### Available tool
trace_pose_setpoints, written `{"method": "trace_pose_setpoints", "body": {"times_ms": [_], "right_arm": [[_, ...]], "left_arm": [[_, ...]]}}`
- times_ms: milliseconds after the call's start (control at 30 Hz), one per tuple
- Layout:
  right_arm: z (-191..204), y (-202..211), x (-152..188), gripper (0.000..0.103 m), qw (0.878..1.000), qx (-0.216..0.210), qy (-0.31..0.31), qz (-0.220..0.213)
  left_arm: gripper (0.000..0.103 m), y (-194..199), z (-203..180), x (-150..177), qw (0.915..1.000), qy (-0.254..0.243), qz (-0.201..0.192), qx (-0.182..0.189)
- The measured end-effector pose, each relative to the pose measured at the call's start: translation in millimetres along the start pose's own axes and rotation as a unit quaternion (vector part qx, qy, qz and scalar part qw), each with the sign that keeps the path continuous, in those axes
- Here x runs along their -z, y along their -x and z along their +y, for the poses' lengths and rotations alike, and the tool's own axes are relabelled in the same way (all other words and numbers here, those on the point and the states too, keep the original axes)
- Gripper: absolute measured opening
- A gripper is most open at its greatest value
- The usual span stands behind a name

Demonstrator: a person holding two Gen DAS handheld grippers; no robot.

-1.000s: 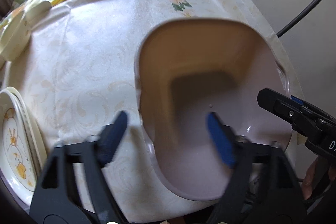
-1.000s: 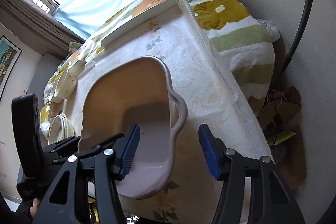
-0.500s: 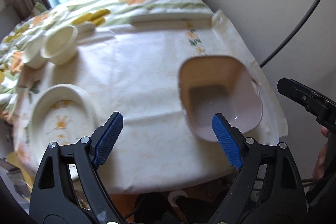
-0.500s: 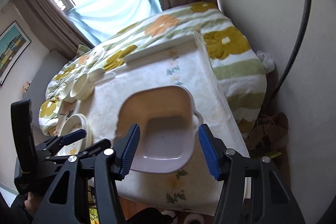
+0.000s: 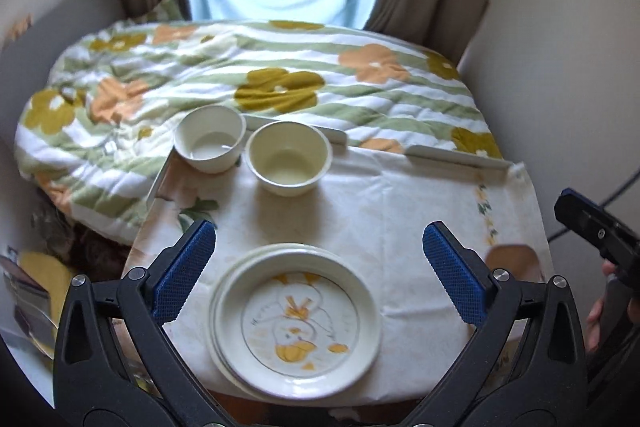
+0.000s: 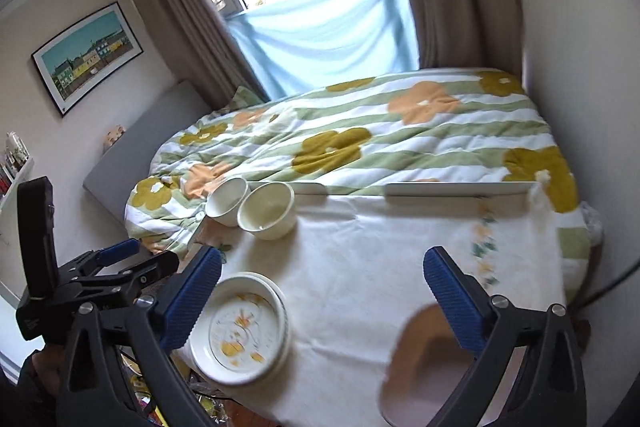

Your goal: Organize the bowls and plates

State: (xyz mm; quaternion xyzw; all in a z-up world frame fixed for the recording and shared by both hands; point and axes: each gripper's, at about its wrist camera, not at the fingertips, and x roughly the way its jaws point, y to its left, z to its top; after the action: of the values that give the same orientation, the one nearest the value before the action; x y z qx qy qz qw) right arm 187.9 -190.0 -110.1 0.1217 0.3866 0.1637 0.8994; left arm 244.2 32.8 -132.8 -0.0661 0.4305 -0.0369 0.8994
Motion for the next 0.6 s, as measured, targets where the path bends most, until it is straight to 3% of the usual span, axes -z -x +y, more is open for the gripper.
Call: {"method": "trace_pose_setpoints", "body": {"times_ms": [200, 400, 500, 567, 600], "right_arm": [[30, -91, -25, 0.101, 0.998, 0.000, -0.034, 0.060], [30, -189, -31, 0.097, 0.988, 0.011, -0.077, 0.134], [24, -229, -24, 0.080, 0.980, 0.009, -0.102, 0.168], [22, -248, -18, 0.069, 0.976, 0.011, -0.112, 0.185], [21, -257, -15, 0.064, 0.974, 0.011, -0.117, 0.193]], "left_arm": [[0.103, -71, 74, -37, 0.9946, 0.073, 0.062, 0.040], [0.101, -155, 108, -54, 0.9834, 0.104, 0.127, 0.076], [0.083, -194, 110, -57, 0.9804, 0.092, 0.156, 0.078], [0.064, -214, 112, -57, 0.9769, 0.096, 0.170, 0.087], [0.061, -223, 112, -56, 0.9754, 0.099, 0.176, 0.088]]}}
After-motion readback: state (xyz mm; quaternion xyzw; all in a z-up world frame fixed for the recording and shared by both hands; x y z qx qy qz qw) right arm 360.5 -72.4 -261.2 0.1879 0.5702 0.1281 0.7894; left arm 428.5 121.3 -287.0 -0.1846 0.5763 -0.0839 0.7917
